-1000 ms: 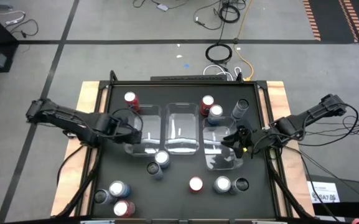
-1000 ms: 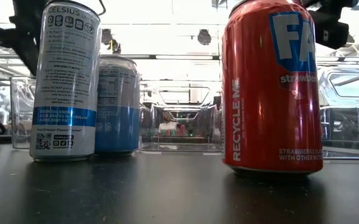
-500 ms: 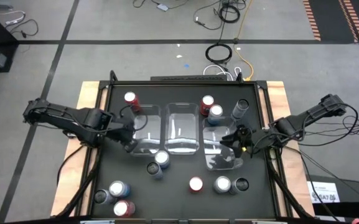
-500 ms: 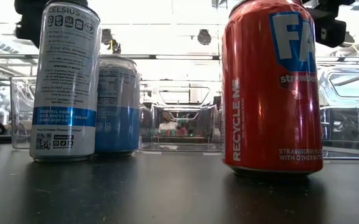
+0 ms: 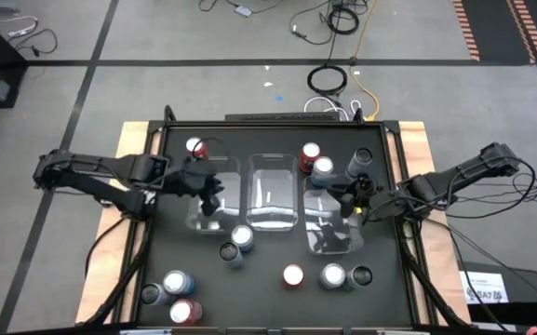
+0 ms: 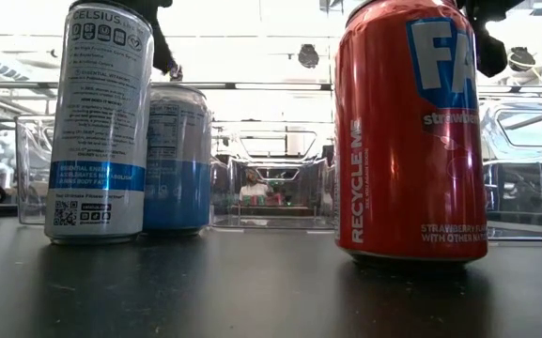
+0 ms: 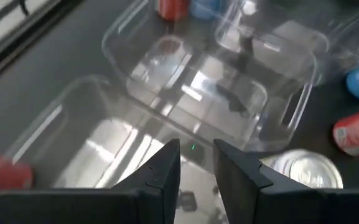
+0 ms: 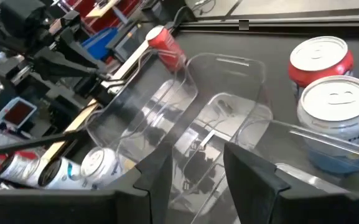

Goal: Sort soda cans
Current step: Put the blue-white soda can into the middle right transparent bin

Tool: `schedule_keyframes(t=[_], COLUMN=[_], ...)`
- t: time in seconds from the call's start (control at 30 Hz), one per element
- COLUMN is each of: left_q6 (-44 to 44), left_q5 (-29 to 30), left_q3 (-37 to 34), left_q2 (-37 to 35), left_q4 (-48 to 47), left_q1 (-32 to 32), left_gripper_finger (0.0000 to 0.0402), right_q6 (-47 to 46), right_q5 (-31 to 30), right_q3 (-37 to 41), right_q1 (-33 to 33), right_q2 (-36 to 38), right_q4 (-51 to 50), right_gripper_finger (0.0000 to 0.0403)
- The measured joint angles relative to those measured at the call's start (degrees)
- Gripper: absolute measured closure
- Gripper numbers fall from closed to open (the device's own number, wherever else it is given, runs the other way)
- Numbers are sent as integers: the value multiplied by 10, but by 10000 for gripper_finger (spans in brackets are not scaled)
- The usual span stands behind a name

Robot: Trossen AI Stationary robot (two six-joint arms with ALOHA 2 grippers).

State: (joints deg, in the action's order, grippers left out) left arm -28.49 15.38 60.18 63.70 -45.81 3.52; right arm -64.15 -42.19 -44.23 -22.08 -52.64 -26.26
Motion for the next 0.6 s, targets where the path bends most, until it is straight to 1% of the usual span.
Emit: schedule_keyframes(t=[0.13, 0.33, 0.6], left_q6=[45, 137, 175], left_q5=[-17, -84, -91], left_q3=[0, 0, 0], left_q2=[-2, -12, -28], left_q4=[6, 7, 2], left_q1=[-46, -105, -142], left_gripper_finger=[297, 297, 297], right_q6=[-15, -12, -11], right_q5=[1, 2, 3], right_q3=[0, 0, 0], right_q1=[3, 3, 3], right_q2=[0, 0, 0], right_q4=[0, -1, 2], right_gripper_finger=[266, 266, 266])
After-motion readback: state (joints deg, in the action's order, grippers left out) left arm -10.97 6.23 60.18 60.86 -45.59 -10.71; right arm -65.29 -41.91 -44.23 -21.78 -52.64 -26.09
